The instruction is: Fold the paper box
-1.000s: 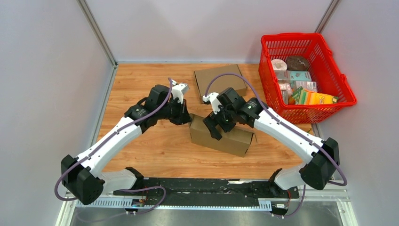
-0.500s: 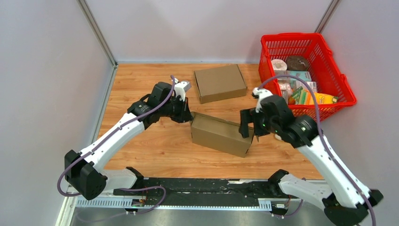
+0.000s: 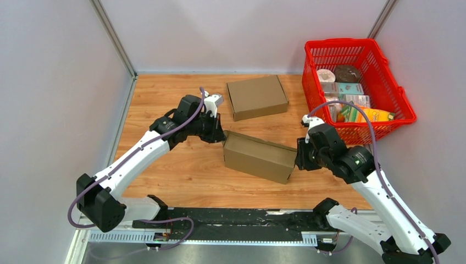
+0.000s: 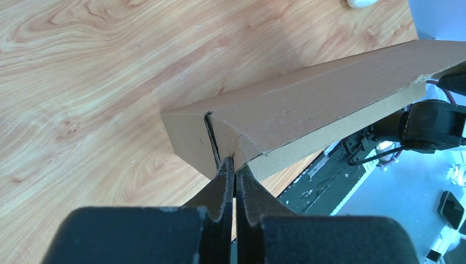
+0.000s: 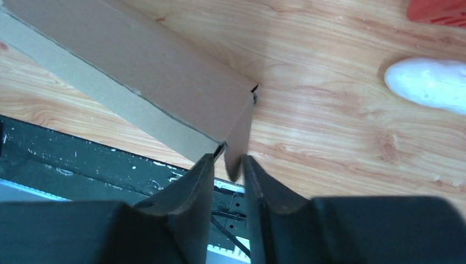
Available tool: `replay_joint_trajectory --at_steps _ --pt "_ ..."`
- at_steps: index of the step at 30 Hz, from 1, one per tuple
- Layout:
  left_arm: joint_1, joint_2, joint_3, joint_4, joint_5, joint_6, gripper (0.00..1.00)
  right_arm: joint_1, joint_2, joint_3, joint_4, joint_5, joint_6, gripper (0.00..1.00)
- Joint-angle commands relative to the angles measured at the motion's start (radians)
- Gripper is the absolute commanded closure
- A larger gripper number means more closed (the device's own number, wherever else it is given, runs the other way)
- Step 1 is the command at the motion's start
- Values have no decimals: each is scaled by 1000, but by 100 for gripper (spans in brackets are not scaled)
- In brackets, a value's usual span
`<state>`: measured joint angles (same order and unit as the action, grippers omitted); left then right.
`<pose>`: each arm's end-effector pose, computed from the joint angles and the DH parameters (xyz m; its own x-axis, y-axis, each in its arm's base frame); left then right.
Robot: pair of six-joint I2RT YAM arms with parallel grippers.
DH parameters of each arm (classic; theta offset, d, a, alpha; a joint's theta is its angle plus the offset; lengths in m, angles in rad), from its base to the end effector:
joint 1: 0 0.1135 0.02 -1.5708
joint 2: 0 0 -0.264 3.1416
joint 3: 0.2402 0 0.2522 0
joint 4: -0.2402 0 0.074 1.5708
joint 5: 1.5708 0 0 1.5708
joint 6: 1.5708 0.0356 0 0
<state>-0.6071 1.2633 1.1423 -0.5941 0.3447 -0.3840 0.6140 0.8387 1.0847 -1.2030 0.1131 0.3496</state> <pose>0.2163 -0.1649 0.3246 -0.7790 0.1118 -0.6170 0.4904 0.7219 -0.4883 0.1082 0.0713 0.3383 -0.8056 -0.1515 -0.5727 -0.2590 0.9595 0.1106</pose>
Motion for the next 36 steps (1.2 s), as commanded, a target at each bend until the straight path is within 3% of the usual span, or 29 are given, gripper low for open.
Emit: replay_joint_trajectory --at_steps 1,3,11,27,31,36 --pt "-6 15 7 -19 40 -29 98 -2 28 10 71 -12 15 80" --pt "-8 11 4 -9 45 -36 98 -2 39 41 72 -36 43 87" --pt "-16 24 2 10 54 -49 98 -26 95 124 17 -81 143 99" --pt "-17 18 -13 20 54 -55 98 -206 131 106 45 -328 245 100" --pt "-20 15 -18 23 57 -56 98 -209 128 83 56 -319 255 100" --pt "-20 11 -24 49 80 -91 99 -207 106 35 45 -251 134 100"
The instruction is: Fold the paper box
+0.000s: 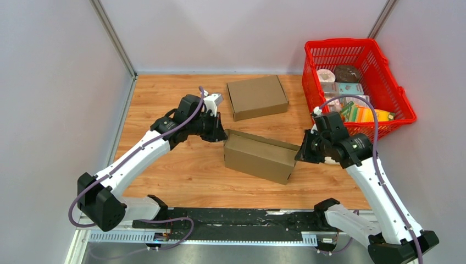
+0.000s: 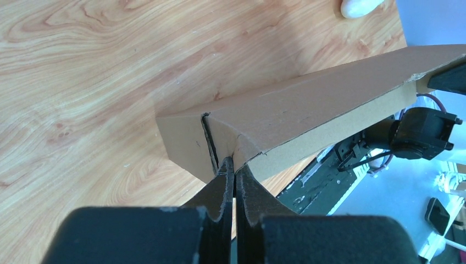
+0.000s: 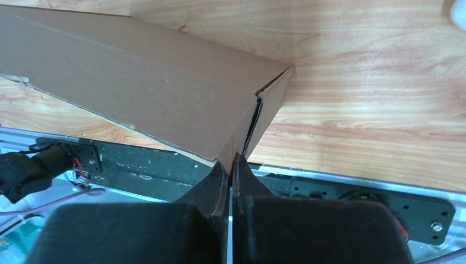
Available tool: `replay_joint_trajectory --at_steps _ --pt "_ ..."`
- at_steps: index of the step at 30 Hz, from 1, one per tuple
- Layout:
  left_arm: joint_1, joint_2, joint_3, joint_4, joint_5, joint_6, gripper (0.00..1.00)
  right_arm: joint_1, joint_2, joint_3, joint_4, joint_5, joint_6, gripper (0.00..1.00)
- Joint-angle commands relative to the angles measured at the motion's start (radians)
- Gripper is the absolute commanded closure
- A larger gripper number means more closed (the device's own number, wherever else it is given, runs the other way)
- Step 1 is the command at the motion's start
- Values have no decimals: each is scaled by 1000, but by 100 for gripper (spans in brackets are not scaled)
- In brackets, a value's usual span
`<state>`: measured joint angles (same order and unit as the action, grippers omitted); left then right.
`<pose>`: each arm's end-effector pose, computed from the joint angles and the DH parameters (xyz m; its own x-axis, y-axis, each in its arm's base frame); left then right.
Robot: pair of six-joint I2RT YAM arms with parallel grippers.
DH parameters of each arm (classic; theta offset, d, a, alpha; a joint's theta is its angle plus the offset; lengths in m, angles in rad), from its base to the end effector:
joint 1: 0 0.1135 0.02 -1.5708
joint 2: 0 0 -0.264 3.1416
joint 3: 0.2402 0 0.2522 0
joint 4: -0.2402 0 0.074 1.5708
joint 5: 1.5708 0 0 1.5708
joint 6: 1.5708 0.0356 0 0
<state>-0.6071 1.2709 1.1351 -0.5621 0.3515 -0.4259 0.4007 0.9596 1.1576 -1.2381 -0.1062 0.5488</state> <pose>0.2190 -0.1670 0.3230 -0.7914 0.0775 -0.6063 0.4670 0.7166 -0.5180 0.1387 0.0629 0.3424 -0.9056 0.1797 -0.3841 0.0412 0.9388 0.3420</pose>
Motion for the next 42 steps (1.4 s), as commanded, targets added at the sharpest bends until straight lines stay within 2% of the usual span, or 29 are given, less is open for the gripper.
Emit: replay_joint_trajectory --at_steps 1,5,14,21,25,26,27,30,32,33,35,36,39,41,42 --pt "-19 4 -17 22 75 -60 99 6 -19 -70 97 -20 -69 100" --pt "-25 -13 -37 77 109 -125 99 9 -30 -124 138 -27 -72 100" --pt "-45 -13 -61 87 73 -145 99 15 -45 -124 166 -26 -81 100" --pt "-66 -25 -47 -33 -28 -22 100 47 -100 -200 248 -16 -141 100" --pt "-95 -42 -89 -27 -92 1 100 66 -148 -268 324 -23 -145 98" --pt "-103 -45 -106 -25 -106 1 100 67 -166 -263 325 -21 -144 96" --pt "-109 -57 -116 -15 -117 1 100 67 -180 -262 333 -10 -127 84" --pt "-125 -82 -161 20 -158 -20 100 67 -219 -251 328 13 -122 71" --pt "-132 -93 -179 30 -186 -28 100 69 -217 -237 328 16 -119 65" --pt "-135 -103 -184 36 -196 -27 100 67 -214 -222 322 22 -118 56" --pt "-148 -117 -196 36 -235 -21 100 67 -203 -190 292 39 -119 45" --pt "-152 -134 -201 37 -249 -17 100 67 -202 -153 276 40 -122 34" --pt "-168 -174 -230 54 -313 -10 100 66 -185 -57 235 43 -80 22" --pt "-175 -191 -262 74 -347 -22 100 66 -150 -9 192 63 9 19" --pt "-183 -209 -274 103 -347 -27 100 64 -138 16 143 86 48 11"
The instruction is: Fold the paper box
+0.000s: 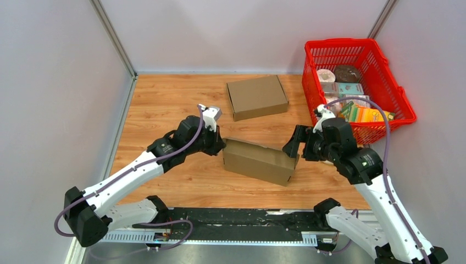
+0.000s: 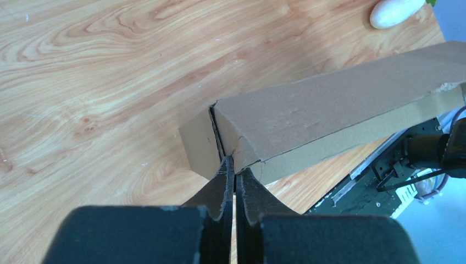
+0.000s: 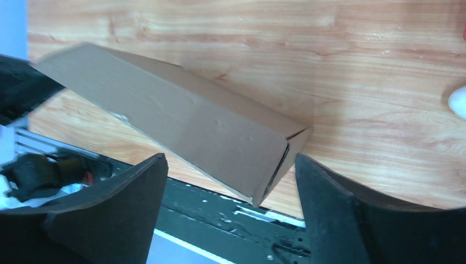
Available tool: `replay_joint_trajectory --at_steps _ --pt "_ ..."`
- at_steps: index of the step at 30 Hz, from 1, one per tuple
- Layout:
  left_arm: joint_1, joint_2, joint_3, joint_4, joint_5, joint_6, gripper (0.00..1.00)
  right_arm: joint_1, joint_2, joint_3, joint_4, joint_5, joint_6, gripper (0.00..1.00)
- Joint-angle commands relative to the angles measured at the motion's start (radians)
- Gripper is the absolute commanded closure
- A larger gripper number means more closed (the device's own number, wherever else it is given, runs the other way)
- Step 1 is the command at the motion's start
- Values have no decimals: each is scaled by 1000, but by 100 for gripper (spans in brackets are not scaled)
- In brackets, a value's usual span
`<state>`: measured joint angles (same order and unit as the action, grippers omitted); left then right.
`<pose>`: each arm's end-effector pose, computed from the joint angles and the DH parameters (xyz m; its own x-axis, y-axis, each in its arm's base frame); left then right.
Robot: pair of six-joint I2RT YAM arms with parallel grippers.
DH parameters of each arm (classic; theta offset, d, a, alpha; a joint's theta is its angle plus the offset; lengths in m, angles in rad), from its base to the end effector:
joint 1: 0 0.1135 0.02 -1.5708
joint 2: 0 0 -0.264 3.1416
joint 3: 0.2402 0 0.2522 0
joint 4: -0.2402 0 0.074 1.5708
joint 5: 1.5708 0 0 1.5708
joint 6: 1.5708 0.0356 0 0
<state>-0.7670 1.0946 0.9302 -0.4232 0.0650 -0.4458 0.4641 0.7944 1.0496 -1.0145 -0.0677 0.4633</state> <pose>0.1724 -0.1693 0.3065 -0.6755 0.0535 -0.7354 0.4879 0.7803 -0.3913 0.1208 0.0632 0.3463 -0.7699 0.1133 -0.6280 -0.1636 0.9162 0.3658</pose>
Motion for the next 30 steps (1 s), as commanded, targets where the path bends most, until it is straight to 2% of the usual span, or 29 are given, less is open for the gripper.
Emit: replay_joint_trajectory --at_steps 1,3,4,6,7,11,13,14,15,17,20,21,22,26,27,30 --pt "-26 -42 -80 -23 -112 -23 100 -4 41 150 -100 66 162 7" --pt "-35 -64 -111 7 -137 -43 100 -16 72 148 -110 42 244 6" --pt "-38 -70 -119 15 -160 -65 100 -21 74 126 -108 23 285 9" --pt "-49 -84 -143 43 -175 -74 99 -24 51 92 -70 25 378 26" --pt "-60 -87 -146 41 -198 -80 99 -24 40 78 -59 43 397 28" --pt "-71 -87 -154 41 -208 -82 99 -24 28 73 -59 43 413 28" --pt "-75 -87 -156 43 -214 -87 99 -25 28 67 -65 49 423 32" --pt "-77 -87 -156 38 -217 -90 99 -24 25 56 -64 45 428 35" --pt "-77 -85 -154 40 -215 -91 98 -25 23 52 -64 42 432 45" --pt "-78 -85 -154 38 -209 -100 95 -24 11 38 -61 31 452 48" --pt "-78 -96 -145 29 -169 -110 80 -25 -9 4 -42 43 471 52" --pt "-78 -113 -139 15 -159 -110 63 -25 -12 -14 -35 46 472 57" --pt "-78 -125 -131 -8 -146 -102 58 -25 -15 -22 -27 48 474 59" --pt "-77 -214 -36 -210 -163 -70 48 -24 -9 -54 -4 32 474 65" --pt "-72 -245 -16 -238 -154 -67 43 -24 -8 -59 4 29 469 65" --pt "6 -266 65 -301 -27 -89 40 -24 -1 -59 5 22 456 66"
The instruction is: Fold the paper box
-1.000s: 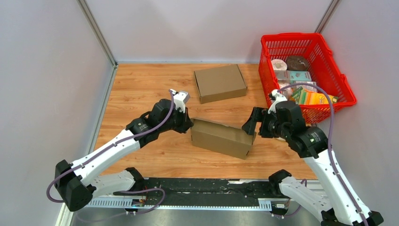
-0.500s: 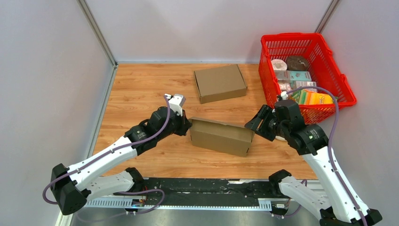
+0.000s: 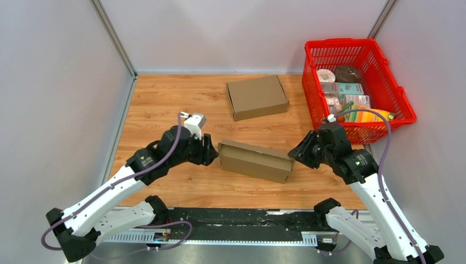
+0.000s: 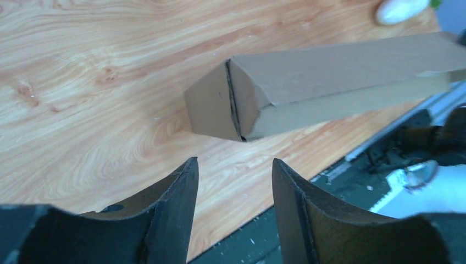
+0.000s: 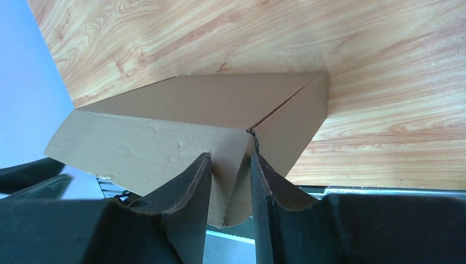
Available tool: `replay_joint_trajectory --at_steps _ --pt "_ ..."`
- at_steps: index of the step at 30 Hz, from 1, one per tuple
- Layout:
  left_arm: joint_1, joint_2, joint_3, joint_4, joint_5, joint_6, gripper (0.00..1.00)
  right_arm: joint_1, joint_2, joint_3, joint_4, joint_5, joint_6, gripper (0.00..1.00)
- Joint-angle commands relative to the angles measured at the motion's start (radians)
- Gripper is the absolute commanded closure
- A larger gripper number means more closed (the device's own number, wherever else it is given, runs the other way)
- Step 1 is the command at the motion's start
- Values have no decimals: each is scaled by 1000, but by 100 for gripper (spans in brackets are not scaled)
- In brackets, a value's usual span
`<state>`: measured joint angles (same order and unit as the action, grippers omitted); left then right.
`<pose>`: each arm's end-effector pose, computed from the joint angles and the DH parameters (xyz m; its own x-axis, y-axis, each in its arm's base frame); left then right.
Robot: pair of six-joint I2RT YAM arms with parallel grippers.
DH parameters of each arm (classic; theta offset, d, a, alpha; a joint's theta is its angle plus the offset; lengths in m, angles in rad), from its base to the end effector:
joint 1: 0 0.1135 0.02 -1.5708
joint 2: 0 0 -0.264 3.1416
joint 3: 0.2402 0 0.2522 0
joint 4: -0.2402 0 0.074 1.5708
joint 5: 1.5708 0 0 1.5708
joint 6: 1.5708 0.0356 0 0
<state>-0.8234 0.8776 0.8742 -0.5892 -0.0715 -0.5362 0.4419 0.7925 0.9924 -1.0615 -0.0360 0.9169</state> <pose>0.1292 -0.1357 0.3146 -0.6795 -0.0164 -0.7335 0.4004 0.8295 -0.3895 0.1207 0.0585 0.3258 -0.7733 0.5117 -0.3744 0.2716 0.8010 0.5335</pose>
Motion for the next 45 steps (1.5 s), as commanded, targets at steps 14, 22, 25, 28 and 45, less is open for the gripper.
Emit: replay_joint_trajectory --at_steps 14,22,25,28,45 --pt "216 176 227 38 392 -125 50 -3 4 -9 69 -24 -26 67" --pt "217 173 112 86 378 -136 74 -2 -4 -54 70 -39 -47 75" --pt "216 138 37 94 372 -145 84 -2 -22 -86 60 -42 -64 77" --pt "217 97 -44 120 375 -160 85 -2 -50 -145 80 -60 -84 77" --pt "216 118 -20 37 354 -56 59 -22 -24 -127 32 -160 -284 54"
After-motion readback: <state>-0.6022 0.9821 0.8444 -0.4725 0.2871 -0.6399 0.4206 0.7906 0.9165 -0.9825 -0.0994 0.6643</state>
